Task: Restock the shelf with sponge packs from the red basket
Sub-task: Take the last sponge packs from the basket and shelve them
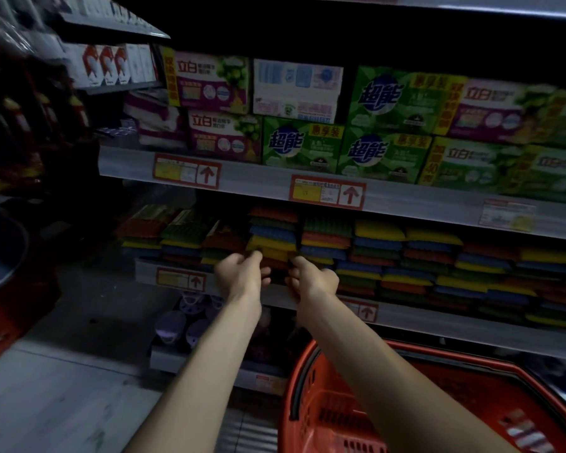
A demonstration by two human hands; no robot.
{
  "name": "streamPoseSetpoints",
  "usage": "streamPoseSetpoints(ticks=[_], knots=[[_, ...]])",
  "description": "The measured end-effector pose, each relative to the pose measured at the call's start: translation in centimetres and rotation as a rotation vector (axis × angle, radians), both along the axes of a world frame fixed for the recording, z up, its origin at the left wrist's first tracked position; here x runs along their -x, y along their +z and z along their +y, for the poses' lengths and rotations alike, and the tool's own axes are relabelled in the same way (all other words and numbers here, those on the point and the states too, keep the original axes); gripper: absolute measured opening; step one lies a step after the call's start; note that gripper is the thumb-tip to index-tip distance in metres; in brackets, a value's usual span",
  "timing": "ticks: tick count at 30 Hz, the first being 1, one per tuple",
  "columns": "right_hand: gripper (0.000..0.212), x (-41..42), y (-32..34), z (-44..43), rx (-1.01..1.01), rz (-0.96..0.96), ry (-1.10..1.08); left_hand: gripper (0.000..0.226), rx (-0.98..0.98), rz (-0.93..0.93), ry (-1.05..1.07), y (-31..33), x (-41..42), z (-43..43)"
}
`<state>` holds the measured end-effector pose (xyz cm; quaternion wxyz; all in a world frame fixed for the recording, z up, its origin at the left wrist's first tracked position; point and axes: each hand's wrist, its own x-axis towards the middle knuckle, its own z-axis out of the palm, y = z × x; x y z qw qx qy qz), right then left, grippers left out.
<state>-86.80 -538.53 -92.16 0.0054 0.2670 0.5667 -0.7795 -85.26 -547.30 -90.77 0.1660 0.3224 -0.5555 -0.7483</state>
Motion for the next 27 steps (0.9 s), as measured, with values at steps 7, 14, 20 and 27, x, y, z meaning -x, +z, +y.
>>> streamPoseSetpoints(ticks=[7,14,20,27], knots=[[0.050,-2.4,0.9,4.3,-0.082,0.036,0.062,0.012,0.263,0.015,-0.186,-0.6,-2.7,1.9],[0.018,-4.2,1.0,10.9,-0.037,0.037,-0.122,0.009,0.239,0.058,-0.363,-0.2,-3.5,6.5],[0.037,-3.0,1.5,12.1,0.032,0.036,-0.164,0.005,-0.115,-0.012,-0.272,0.1,-2.7,8.7],[0.046,-1.6,1.4,11.6,0.050,-0.014,-0.179,0.018,-0.200,-0.009,-0.152,-0.1,-0.7,8.8]])
